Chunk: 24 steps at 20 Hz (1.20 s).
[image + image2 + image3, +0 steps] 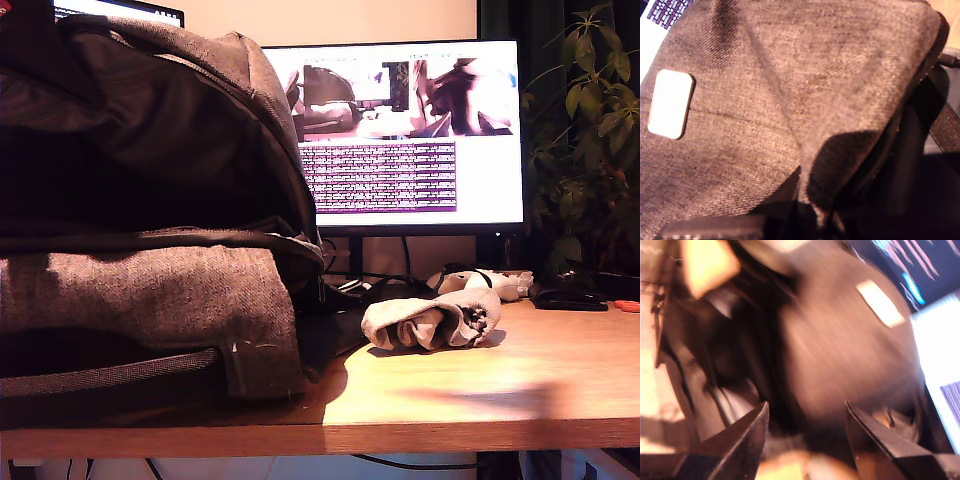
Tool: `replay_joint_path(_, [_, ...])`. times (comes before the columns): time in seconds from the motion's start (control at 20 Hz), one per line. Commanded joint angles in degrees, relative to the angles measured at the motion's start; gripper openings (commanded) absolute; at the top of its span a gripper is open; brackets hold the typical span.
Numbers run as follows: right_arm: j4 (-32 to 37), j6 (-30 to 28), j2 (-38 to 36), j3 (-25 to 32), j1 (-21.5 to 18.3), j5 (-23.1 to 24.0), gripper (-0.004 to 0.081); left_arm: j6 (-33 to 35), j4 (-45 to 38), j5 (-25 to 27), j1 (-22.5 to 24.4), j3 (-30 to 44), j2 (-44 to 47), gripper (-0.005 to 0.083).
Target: Pack the pair of socks inside the grey Google backpack
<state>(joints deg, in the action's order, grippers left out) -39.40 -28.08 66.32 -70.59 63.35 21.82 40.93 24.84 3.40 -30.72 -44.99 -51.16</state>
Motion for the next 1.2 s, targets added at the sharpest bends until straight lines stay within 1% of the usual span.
replay_joint_path(0.0, [-3.63,5.29,0.90,-0.37,-5.68,0.24,0.0404,0.07,-0.83,0.07,0.22,-0.46,-0.55,-0.0024])
replay_joint_path(0.1, [-5.55,10.60,0.92,-0.37,-13.40,1.31,0.0405,0.04,-0.83,0.07,0.22,-0.46,-0.55,-0.0024])
replay_joint_path(0.15, [-5.44,13.31,1.03,-0.37,-17.38,1.31,0.0405,0.04,-0.83,0.04,0.22,-0.46,-0.55,-0.0024])
replay_joint_path(0.2, [-4.57,15.34,1.22,-0.37,-20.46,1.33,0.0405,0.04,-0.83,0.04,0.22,-0.46,-0.55,-0.0024])
replay_joint_path(0.35, [-3.45,18.73,1.25,-0.37,-26.34,1.31,0.0404,0.04,-0.83,0.07,0.22,-0.46,-0.55,-0.0024])
replay_joint_path(0.5, [-4.17,19.34,1.77,-0.37,-30.10,1.14,0.0390,0.04,-0.85,0.04,0.22,-0.46,-0.55,-0.0024])
replay_joint_path(0.6, [-4.83,20.50,2.10,-0.37,-31.82,0.07,0.0382,0.04,-0.85,0.04,0.22,-0.46,-0.55,-0.0024])
replay_joint_path(0.75, [-6.14,22.10,2.56,-0.37,-34.36,-4.48,0.0382,0.04,-0.85,0.02,0.22,-0.46,-0.55,-0.0024])
replay_joint_path(0.85, [-7.43,22.32,3.17,-0.37,-35.45,-9.53,0.0382,0.04,-0.87,0.02,0.22,-0.46,-0.55,-0.0024])
replay_joint_path(0.95, [-9.35,22.27,4.50,-0.39,-36.35,-11.67,0.0382,0.04,-0.85,-0.02,0.22,-0.46,-0.55,-0.0024])
replay_joint_path(1.05, [-9.66,21.90,6.43,-0.39,-37.11,-12.72,0.0382,0.04,-0.85,-0.50,0.22,-0.46,-0.55,-0.0024])
replay_joint_path(1.15, [-7.34,17.03,8.28,-0.39,-37.33,-12.98,0.0382,0.04,-0.85,-0.83,0.22,-0.46,-0.55,-0.0024])
